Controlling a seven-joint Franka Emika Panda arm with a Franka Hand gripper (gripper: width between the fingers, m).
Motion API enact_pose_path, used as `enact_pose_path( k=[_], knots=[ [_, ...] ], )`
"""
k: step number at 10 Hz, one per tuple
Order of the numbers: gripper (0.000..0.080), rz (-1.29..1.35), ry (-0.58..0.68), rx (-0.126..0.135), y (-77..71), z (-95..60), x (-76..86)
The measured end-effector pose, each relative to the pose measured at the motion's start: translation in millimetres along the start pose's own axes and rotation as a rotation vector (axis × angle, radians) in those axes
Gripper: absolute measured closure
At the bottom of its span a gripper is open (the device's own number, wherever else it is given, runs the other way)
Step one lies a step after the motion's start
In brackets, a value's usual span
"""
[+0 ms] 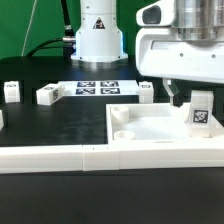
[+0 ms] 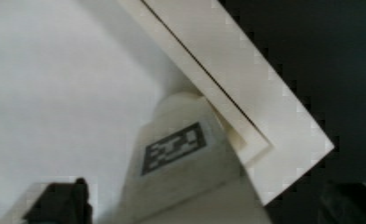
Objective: Assemble one leg
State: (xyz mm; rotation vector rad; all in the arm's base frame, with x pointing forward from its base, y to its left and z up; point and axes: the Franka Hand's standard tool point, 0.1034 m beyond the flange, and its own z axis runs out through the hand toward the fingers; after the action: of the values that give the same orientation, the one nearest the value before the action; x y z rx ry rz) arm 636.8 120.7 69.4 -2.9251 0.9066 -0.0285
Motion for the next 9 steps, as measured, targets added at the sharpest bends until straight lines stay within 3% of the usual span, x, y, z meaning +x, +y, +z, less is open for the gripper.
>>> enact_pose_path(
  k=[3,4,5,6,7,9],
  knots=[
    [0.015,-0.232,0.007,-0.01,0.5,-0.2,0.9],
    [0.0235,-0.314,0.009,-0.016,1.9,-0.3,2.2],
    [0.0372,-0.273,0.01,-0.016,1.8,-0.3,2.0],
    [0.0372,-0.272,0.01,-0.016,2.1,-0.3,2.2],
    [0.0509,-0.272,0.01,-0.016,2.1,-0.3,2.3],
    [0.0509,-0.227,0.01,-0.016,2.2,-0.3,2.3]
  ],
)
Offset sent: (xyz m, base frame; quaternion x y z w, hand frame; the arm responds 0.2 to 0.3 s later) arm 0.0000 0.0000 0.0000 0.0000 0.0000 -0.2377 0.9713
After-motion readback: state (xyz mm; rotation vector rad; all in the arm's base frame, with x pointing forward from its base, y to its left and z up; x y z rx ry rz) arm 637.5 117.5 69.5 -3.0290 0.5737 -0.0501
